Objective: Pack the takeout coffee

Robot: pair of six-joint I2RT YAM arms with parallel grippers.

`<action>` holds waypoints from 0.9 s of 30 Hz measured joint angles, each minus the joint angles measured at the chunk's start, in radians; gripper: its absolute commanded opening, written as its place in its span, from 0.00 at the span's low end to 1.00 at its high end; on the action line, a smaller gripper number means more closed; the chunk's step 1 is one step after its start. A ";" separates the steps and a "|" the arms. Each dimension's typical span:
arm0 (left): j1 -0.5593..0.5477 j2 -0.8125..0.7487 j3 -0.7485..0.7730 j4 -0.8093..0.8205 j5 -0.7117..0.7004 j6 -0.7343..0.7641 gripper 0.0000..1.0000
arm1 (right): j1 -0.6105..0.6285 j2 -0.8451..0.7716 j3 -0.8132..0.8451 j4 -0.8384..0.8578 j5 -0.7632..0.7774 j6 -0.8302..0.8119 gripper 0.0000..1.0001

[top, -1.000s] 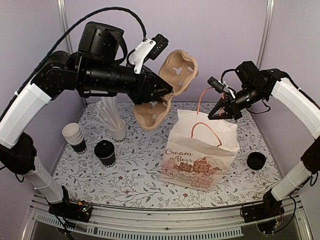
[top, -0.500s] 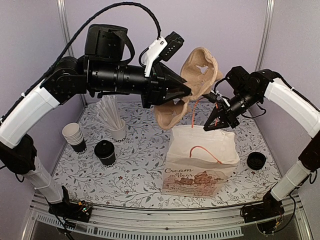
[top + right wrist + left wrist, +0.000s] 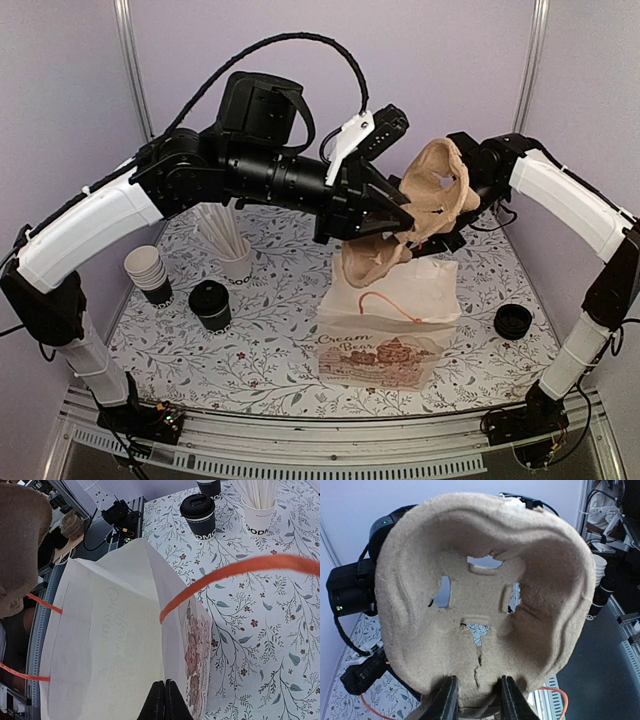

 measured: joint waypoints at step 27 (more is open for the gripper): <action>0.107 0.118 0.031 -0.014 0.211 0.038 0.24 | -0.270 -0.377 -0.091 -0.010 0.073 -0.040 0.56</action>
